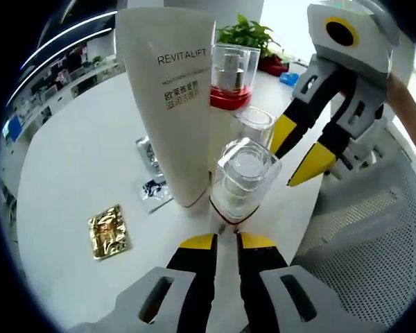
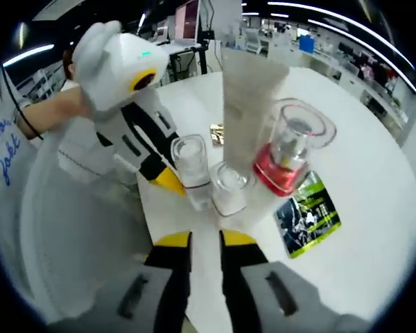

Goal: Arrange the skincare products in the storage area until every visible bottle or jar stands upright without overlapping.

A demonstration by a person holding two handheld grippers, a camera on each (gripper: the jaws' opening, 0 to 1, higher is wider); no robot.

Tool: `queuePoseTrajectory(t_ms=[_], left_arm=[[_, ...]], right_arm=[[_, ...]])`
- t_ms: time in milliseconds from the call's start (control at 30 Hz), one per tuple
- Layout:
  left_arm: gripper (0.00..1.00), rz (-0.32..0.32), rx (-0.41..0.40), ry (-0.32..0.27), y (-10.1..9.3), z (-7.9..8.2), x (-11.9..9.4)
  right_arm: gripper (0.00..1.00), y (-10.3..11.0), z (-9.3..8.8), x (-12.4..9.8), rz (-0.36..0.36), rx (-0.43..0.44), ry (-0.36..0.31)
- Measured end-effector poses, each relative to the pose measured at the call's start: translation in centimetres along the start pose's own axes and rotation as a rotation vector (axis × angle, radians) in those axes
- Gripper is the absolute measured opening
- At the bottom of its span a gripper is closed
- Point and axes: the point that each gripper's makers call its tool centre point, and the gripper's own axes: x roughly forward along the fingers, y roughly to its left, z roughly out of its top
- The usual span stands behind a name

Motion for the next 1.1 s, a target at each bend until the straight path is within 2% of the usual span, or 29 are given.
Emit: queuePoseTrajectory(t_ms=[167, 1100], left_arm=[[0.09, 0.000, -0.006, 0.000, 0.0, 0.1, 0.2], [0.08, 0.023, -0.036, -0.036, 0.6, 1.3, 0.9]], right_arm=[[0.16, -0.4, 0.1, 0.1, -0.026, 0.044, -0.033], [0.15, -1.3, -0.1, 1.0, -0.109, 0.186, -0.127]])
